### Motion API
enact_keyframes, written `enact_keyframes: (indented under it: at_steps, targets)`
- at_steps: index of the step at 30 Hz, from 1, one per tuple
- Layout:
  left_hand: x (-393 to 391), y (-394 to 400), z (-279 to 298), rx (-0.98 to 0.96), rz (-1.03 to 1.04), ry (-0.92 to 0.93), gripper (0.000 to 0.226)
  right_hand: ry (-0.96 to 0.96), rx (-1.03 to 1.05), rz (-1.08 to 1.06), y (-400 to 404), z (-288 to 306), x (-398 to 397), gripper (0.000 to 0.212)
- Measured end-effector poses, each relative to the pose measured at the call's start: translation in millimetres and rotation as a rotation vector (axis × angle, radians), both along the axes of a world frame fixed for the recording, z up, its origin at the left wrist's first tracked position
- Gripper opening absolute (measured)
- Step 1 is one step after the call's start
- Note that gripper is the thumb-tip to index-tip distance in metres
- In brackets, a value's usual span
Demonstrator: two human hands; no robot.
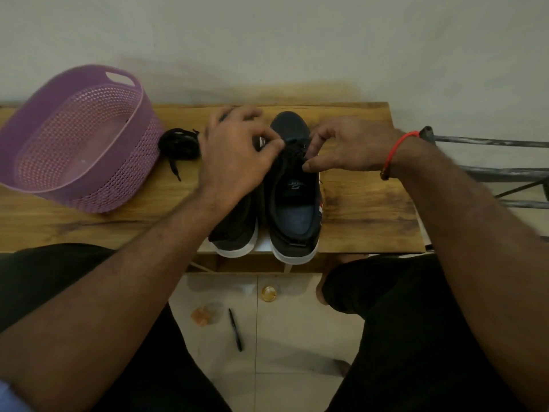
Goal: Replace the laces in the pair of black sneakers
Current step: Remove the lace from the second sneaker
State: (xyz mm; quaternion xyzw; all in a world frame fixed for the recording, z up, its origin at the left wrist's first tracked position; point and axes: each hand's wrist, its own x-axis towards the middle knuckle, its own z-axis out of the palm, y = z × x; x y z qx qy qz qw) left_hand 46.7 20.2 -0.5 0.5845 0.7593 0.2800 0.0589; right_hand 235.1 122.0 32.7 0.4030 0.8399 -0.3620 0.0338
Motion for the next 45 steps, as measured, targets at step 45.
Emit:
enact_keyframes:
  at_steps: [45]
  targets:
    - [-3.5, -3.1, 4.6, -0.323, -0.159, 0.112, 0.085, -0.024, 0.343, 0.069, -30.7, -15.6, -25.2, 0.009]
